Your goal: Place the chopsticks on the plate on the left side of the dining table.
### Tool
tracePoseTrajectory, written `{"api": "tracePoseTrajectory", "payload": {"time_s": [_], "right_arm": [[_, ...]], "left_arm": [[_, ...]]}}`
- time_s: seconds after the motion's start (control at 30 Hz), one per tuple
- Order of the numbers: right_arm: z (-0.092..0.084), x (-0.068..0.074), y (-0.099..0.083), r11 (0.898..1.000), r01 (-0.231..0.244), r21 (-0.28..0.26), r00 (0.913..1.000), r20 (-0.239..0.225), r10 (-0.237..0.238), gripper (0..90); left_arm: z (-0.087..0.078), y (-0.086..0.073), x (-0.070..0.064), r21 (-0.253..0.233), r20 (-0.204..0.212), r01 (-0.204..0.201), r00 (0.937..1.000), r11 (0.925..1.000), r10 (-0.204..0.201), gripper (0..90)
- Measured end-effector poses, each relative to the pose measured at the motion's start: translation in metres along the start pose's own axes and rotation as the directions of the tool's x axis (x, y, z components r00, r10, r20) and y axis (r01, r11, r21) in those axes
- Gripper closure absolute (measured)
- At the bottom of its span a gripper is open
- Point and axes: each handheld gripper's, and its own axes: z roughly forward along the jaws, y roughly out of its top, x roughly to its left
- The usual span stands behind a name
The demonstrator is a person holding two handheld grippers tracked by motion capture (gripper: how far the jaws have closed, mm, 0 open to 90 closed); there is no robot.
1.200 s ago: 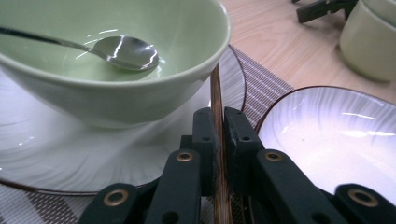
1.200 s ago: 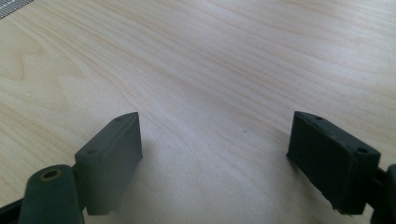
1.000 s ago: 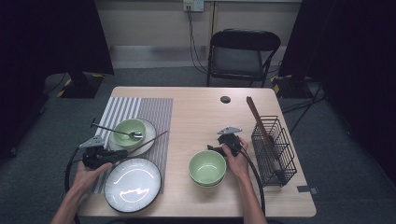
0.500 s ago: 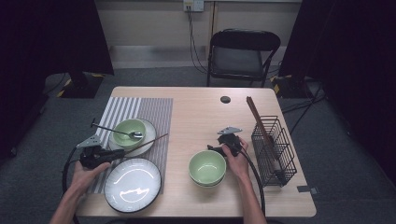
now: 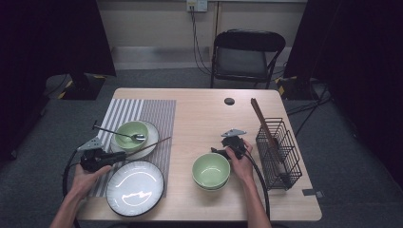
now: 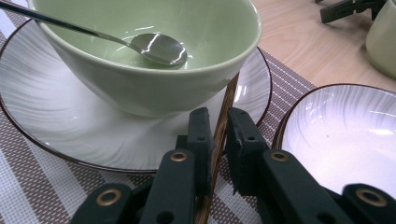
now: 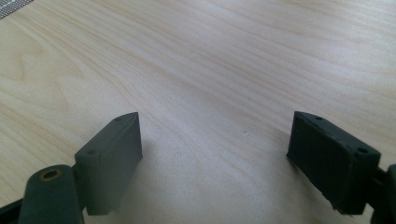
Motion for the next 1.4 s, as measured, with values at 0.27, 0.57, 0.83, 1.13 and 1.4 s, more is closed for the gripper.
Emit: {"api": "tracePoseTrajectory", "payload": {"time_s": [0.27,0.57,0.83,1.13,1.4], "right_arm": [[0.000,0.000,0.000,1.000,-0.002,0.001,1.0000,0.000,0.002,16.8],[0.000,0.000,0.000,1.000,-0.003,0.001,1.0000,0.000,0.003,16.8],[0.000,0.000,0.000,1.000,0.000,0.000,1.0000,0.000,0.000,16.8],[0.000,0.000,0.000,1.000,-0.003,0.002,1.0000,0.001,0.003,16.8],[0.000,-0.001,0.001,1.000,0.004,0.006,0.9999,-0.012,-0.004,16.7]], "left_arm": [[-0.001,0.000,0.000,0.004,0.001,-0.002,1.0000,1.0000,0.002,81.0],[0.001,0.001,0.000,0.008,-0.012,0.012,0.9998,0.9999,-0.012,77.6],[-0.006,0.004,-0.002,-0.033,0.001,0.020,0.9998,0.9993,-0.020,69.7],[-0.018,0.015,-0.017,-0.075,0.030,0.036,0.9990,0.9965,-0.034,49.2],[-0.003,0.046,-0.039,-0.079,0.070,-0.023,0.9971,0.9966,0.028,38.0]]}}
